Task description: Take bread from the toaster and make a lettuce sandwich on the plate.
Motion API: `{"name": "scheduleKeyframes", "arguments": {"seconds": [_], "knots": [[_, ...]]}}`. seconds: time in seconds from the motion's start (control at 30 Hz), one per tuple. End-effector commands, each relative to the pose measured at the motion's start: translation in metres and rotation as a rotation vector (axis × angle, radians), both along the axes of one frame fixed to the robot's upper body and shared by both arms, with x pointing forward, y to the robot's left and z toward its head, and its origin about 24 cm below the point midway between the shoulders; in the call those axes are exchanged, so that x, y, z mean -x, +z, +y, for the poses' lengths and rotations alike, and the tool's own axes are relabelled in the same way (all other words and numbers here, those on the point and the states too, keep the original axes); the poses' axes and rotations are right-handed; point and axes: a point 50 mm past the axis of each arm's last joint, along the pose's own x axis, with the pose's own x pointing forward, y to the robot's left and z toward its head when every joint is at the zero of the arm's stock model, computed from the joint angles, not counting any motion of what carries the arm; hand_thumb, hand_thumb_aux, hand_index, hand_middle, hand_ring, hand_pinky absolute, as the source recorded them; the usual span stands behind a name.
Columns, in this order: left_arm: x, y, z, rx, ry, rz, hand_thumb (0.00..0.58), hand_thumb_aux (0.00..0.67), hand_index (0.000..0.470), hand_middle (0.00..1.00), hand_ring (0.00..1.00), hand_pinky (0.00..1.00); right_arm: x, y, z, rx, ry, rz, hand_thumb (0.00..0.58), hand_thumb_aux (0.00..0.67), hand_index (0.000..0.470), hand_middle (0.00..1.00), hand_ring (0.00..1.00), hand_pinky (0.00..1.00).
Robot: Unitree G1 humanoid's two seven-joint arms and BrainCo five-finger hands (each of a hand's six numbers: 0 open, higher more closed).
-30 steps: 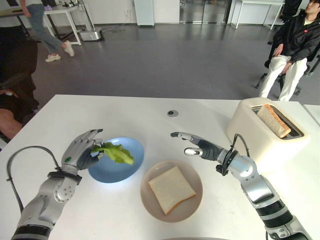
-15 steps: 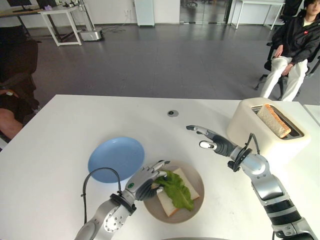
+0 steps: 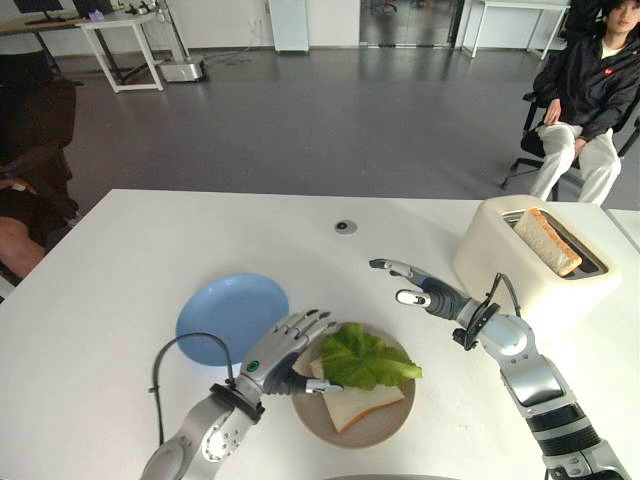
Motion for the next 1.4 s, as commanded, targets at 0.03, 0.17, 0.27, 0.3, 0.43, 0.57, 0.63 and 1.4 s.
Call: {"name": "scheduleKeyframes", "arguments": {"seconds": [0.03, 0.17, 0.27, 0.3, 0.43, 0.57, 0.63, 1.4], "knots": [[0.000, 0.018, 0.018, -0.042, 0.025, -0.044, 0.000, 0.000, 0.000, 0.00, 0.00, 0.00, 0.005, 0.020, -0.016, -0.006, -0.031, -0.111, 0.000, 0.000, 0.000, 0.00, 0.00, 0.00], [0.005, 0.022, 0.016, -0.012, 0.009, -0.054, 0.000, 0.000, 0.000, 0.00, 0.00, 0.00, 0.008, 0.066, -0.053, 0.018, -0.152, -0.350, 0.000, 0.000, 0.000, 0.00, 0.00, 0.00], [0.009, 0.016, 0.003, 0.030, -0.040, -0.041, 0.000, 0.000, 0.000, 0.00, 0.00, 0.00, 0.010, 0.098, -0.087, 0.155, -0.274, -0.543, 0.000, 0.000, 0.000, 0.00, 0.00, 0.00], [0.010, 0.014, -0.004, 0.035, -0.068, -0.040, 0.000, 0.000, 0.000, 0.00, 0.00, 0.00, 0.010, 0.102, -0.098, 0.191, -0.309, -0.561, 0.000, 0.000, 0.000, 0.00, 0.00, 0.00], [0.017, 0.002, -0.028, -0.022, -0.175, -0.013, 0.319, 0.221, 0.155, 0.00, 0.00, 0.00, 0.008, 0.098, -0.116, 0.240, -0.366, -0.556, 0.000, 0.000, 0.000, 0.00, 0.00, 0.00], [0.024, -0.009, -0.040, -0.060, -0.208, 0.003, 0.468, 0.376, 0.264, 0.00, 0.00, 0.00, 0.006, 0.100, -0.126, 0.240, -0.404, -0.564, 0.000, 0.000, 0.000, 0.00, 0.00, 0.00], [0.023, -0.012, -0.043, -0.065, -0.206, 0.002, 0.484, 0.397, 0.278, 0.00, 0.00, 0.00, 0.005, 0.098, -0.124, 0.229, -0.395, -0.554, 0.000, 0.000, 0.000, 0.00, 0.00, 0.00], [0.024, -0.035, -0.045, -0.086, -0.163, 0.056, 0.514, 0.444, 0.311, 0.00, 0.00, 0.00, 0.003, 0.088, -0.114, 0.209, -0.350, -0.507, 0.000, 0.000, 0.000, 0.00, 0.00, 0.00]]}}
